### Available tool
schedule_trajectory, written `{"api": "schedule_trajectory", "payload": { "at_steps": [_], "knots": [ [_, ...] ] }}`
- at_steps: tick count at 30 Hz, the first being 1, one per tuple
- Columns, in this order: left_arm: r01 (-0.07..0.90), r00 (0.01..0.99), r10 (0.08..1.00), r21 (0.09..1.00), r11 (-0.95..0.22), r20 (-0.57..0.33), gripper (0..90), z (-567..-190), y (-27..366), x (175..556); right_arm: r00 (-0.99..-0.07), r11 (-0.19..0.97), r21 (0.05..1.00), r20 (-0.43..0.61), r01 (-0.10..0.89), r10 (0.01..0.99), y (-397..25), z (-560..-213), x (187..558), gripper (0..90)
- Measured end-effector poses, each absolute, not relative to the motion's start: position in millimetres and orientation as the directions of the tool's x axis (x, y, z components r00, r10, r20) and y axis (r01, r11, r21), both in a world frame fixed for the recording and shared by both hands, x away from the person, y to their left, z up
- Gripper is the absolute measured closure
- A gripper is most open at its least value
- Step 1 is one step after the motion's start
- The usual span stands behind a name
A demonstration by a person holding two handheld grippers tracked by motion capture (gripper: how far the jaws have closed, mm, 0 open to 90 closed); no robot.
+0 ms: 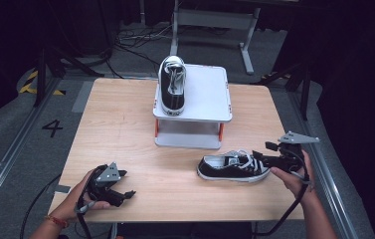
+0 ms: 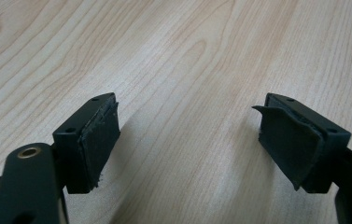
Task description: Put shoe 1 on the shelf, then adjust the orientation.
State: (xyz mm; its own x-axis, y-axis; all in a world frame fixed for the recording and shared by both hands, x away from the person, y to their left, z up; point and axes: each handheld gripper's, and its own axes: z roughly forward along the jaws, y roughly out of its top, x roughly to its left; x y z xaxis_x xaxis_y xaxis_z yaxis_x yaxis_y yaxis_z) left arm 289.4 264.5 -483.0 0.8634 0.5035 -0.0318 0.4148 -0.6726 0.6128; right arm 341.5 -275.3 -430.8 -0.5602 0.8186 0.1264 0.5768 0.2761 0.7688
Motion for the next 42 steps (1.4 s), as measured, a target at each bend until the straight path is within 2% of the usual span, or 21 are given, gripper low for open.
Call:
{"api": "schedule_trajectory", "payload": {
  "at_steps": [6,14,20,28,33,38,40,42],
  "knots": [
    [0.417,0.863,0.504,0.607,-0.677,-0.031,19.7,-482.7,264.2,289.9,-0.645,0.327,0.763,0.151,0.558,0.749,-231.1,-418.3,342.4,36.6],
    [0.414,0.866,0.500,0.608,-0.678,-0.032,19.2,-482.9,264.0,290.6,-0.733,0.431,0.729,0.141,0.532,0.666,-177.3,-420.7,340.5,43.1],
    [0.413,0.866,0.499,0.608,-0.678,-0.032,19.2,-482.9,264.0,290.6,-0.771,0.488,0.692,0.158,0.532,0.617,-152.4,-429.6,338.2,46.1],
    [0.404,0.873,0.487,0.608,-0.683,-0.032,18.0,-483.5,262.9,292.7,-0.771,0.551,0.608,0.166,0.571,0.615,-131.9,-447.0,346.2,49.5],
    [0.404,0.873,0.486,0.608,-0.683,-0.034,17.4,-483.6,262.5,292.9,-0.760,0.562,0.557,0.215,0.612,0.614,-119.9,-457.9,354.8,51.6],
    [0.403,0.874,0.485,0.609,-0.683,-0.034,17.4,-483.7,262.2,293.1,-0.756,0.589,0.508,0.219,0.628,0.617,-105.8,-468.8,359.9,58.0],
    [0.402,0.874,0.485,0.609,-0.683,-0.034,17.3,-483.7,262.0,293.2,-0.757,0.594,0.509,0.200,0.623,0.622,-105.7,-467.9,359.4,64.7],
    [0.402,0.874,0.485,0.609,-0.683,-0.033,17.3,-483.7,262.0,293.1,-0.760,0.593,0.507,0.224,0.626,0.610,-108.1,-467.9,357.9,73.0]
  ]
}}
